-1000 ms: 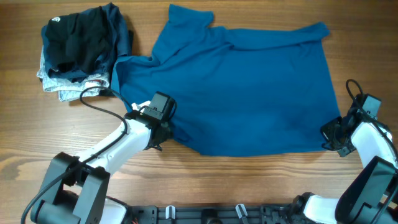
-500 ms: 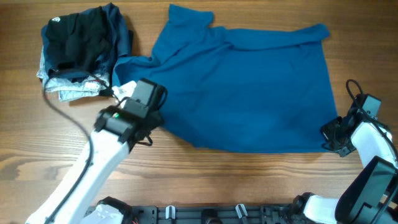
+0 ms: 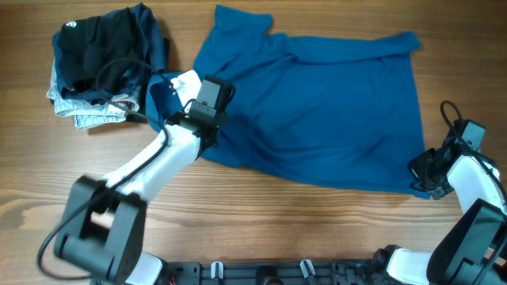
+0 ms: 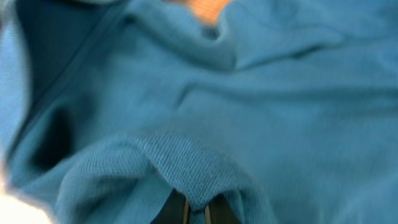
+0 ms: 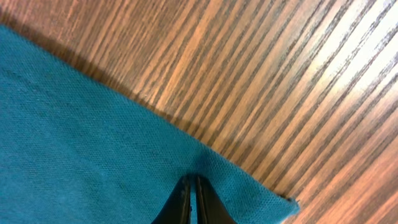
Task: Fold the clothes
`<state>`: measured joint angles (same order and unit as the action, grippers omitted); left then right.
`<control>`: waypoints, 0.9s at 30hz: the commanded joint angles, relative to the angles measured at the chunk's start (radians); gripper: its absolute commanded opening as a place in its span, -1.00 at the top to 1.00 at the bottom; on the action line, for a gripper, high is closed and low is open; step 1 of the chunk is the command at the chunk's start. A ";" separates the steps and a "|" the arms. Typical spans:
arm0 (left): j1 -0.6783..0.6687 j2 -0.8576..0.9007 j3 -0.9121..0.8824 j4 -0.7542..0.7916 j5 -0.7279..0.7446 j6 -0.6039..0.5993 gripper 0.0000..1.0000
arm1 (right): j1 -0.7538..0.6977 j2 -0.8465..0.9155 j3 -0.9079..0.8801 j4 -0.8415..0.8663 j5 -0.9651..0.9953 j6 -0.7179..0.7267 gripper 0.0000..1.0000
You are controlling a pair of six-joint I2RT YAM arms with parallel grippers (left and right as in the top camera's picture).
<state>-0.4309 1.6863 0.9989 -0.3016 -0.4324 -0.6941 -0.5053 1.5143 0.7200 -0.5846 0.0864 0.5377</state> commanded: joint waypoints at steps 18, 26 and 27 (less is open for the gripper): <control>0.121 -0.205 0.114 -0.541 0.286 0.090 -0.99 | -0.006 -0.014 -0.008 0.017 -0.021 -0.014 0.88; 0.121 -0.111 -0.066 -0.363 0.293 0.099 -0.69 | -0.006 -0.014 -0.008 0.024 -0.034 -0.019 0.88; 0.121 -0.104 -0.081 -0.332 0.294 0.116 -0.69 | -0.006 -0.014 -0.008 0.024 -0.034 -0.019 0.88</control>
<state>-0.3130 1.5467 0.9836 -0.7059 -0.1509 -0.5919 -0.5053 1.5139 0.7200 -0.5632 0.0677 0.5297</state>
